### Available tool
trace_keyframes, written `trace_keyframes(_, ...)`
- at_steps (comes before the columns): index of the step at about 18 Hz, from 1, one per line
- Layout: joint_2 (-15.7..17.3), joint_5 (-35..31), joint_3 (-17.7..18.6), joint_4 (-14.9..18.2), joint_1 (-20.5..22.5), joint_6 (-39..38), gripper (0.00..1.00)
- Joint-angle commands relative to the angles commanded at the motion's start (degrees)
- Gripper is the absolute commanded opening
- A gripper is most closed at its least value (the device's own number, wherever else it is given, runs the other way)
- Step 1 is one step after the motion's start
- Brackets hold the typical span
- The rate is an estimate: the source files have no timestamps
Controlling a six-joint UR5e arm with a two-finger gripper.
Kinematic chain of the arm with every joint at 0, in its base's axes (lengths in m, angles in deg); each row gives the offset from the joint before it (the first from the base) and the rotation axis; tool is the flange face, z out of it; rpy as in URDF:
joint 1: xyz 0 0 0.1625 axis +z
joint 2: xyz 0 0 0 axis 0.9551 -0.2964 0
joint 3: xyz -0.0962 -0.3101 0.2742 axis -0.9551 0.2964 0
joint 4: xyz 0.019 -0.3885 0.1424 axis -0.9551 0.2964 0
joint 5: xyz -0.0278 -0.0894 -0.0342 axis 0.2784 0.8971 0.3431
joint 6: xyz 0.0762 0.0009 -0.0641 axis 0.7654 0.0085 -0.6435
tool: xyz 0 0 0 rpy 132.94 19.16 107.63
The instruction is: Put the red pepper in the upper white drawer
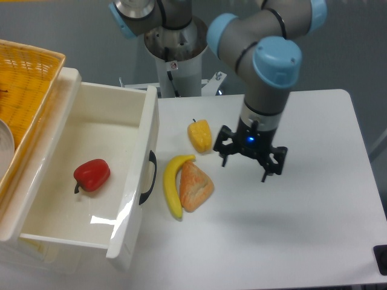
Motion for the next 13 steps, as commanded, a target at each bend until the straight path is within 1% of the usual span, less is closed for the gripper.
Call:
trace_keyframes(1, -0.1, -0.5, 0.7, 0.0, 1.0, 3.3, 1.00)
trace_keyframes(3, -0.7, -2.7, 1.0, 0.5, 1.8, 9.8, 1.00)
trace_keyframes(5, -1.4, -3.3, 1.6, 0.4, 2.4, 13.3, 1.00)
trace_keyframes(7, -1.9, -4.3, 1.9, 0.5, 2.5, 13.7, 1.00)
trace_keyframes(8, -2.2, -6.0, 2.1, 0.5, 2.9, 14.0, 1.00)
trace_keyframes(11, -2.6, -6.2, 2.0, 0.5, 2.9, 14.4, 1.00)
trace_keyframes(13, -3.4, -7.8, 2.1, 0.5, 2.8, 14.5, 1.00)
